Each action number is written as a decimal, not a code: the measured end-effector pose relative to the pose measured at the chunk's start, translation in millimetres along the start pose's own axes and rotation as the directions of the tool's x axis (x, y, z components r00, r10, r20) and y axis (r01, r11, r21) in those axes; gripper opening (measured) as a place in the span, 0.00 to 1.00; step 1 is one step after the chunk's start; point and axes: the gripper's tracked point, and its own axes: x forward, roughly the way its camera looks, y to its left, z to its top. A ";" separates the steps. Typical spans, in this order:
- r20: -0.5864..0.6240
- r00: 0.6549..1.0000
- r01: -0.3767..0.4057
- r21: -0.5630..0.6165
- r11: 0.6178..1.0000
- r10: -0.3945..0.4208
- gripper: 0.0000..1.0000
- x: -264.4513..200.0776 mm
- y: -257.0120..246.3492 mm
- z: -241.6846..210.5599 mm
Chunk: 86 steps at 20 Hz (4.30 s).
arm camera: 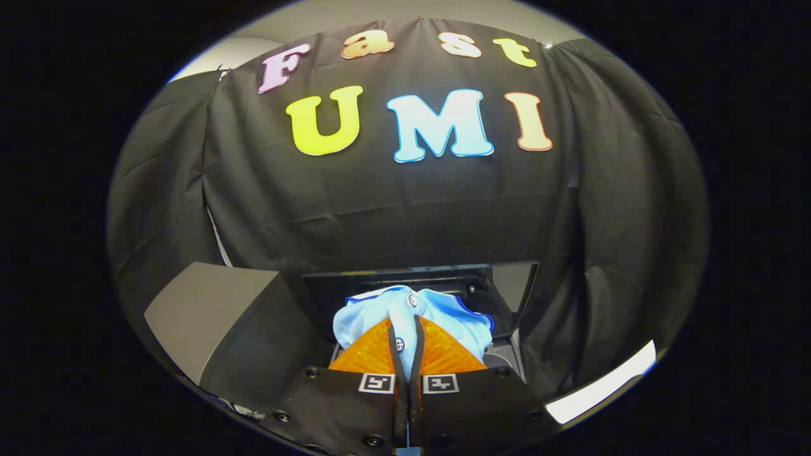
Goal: Put the clothes into the washing machine and then close the washing machine lid.
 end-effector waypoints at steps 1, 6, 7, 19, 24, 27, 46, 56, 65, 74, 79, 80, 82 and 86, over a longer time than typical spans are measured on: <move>-0.012 1.000 0.002 -0.004 1.000 -0.003 0.02 3.8 -0.4 -6.5; -0.078 0.997 0.012 -0.027 1.000 -0.014 0.02 24.8 -5.1 -44.4; -0.092 0.996 0.015 -0.030 0.999 -0.018 0.02 29.2 -6.0 -51.6; -0.257 0.965 0.036 -0.059 0.998 -0.050 0.02 60.9 -10.0 -127.6; -0.308 0.949 0.043 -0.067 0.997 -0.062 0.02 65.7 -12.5 -147.2; -0.339 0.939 0.041 -0.072 0.997 -0.063 0.05 70.0 -15.0 -156.7; -0.155 0.987 0.024 -0.095 0.995 -0.038 0.97 48.2 -4.5 -109.9; 0.183 0.983 0.038 -0.106 0.994 -0.018 0.97 50.0 1.7 -4.2; 0.272 0.962 0.050 -0.119 0.992 -0.016 0.97 106.3 7.2 65.1; 0.188 0.979 0.075 0.035 0.997 -0.081 0.98 169.9 -16.5 62.2; 0.189 0.976 0.115 -0.027 0.993 -0.108 0.97 177.3 -19.9 54.9; 0.202 0.973 0.116 -0.020 0.993 -0.109 0.97 171.6 -21.0 54.6; 0.217 0.971 0.111 -0.025 0.993 -0.103 0.97 163.0 -18.9 51.5; 0.232 0.969 0.100 -0.034 0.994 -0.089 0.97 147.0 -17.4 42.3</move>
